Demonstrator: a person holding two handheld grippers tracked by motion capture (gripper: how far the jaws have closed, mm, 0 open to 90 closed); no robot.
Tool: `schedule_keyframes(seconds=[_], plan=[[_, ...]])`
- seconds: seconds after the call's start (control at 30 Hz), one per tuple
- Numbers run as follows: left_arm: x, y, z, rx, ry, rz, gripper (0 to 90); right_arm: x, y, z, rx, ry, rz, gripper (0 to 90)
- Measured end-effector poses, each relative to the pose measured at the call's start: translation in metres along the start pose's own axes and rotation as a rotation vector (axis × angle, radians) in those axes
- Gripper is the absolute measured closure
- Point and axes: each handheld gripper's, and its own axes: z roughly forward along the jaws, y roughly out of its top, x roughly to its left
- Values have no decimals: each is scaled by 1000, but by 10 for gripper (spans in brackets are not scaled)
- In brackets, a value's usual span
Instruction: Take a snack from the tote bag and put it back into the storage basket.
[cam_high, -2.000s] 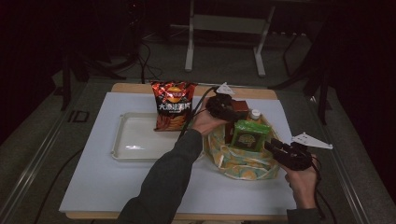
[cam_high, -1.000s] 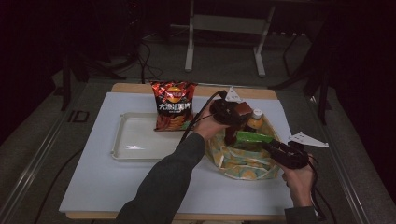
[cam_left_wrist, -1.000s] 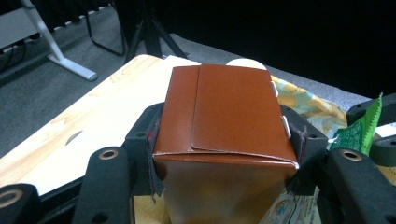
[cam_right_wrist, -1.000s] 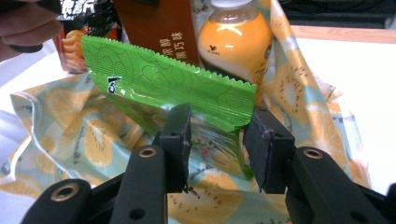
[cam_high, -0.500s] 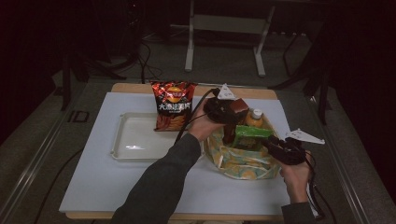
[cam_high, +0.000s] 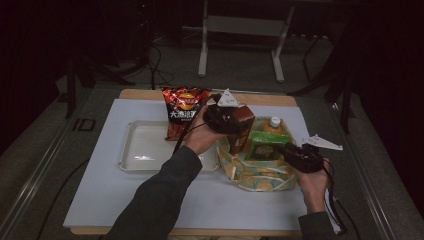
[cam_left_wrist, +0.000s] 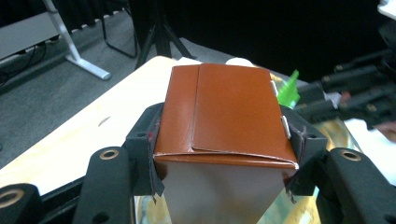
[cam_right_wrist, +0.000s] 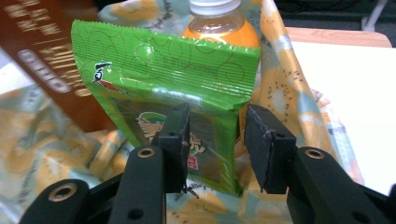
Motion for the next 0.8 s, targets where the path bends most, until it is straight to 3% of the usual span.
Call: schedule_keyframes(seconds=[0.3,0.47,0.8], plan=[[-5,0,-19,-5,-31,12,421,1,10,4,-5,-15,7,601],[-8,3,-27,-22,-56,17,421,6,7,-1,4,-5,-29,595],[-9,8,-31,-53,-97,-12,421,16,-6,-20,15,44,-81,592]])
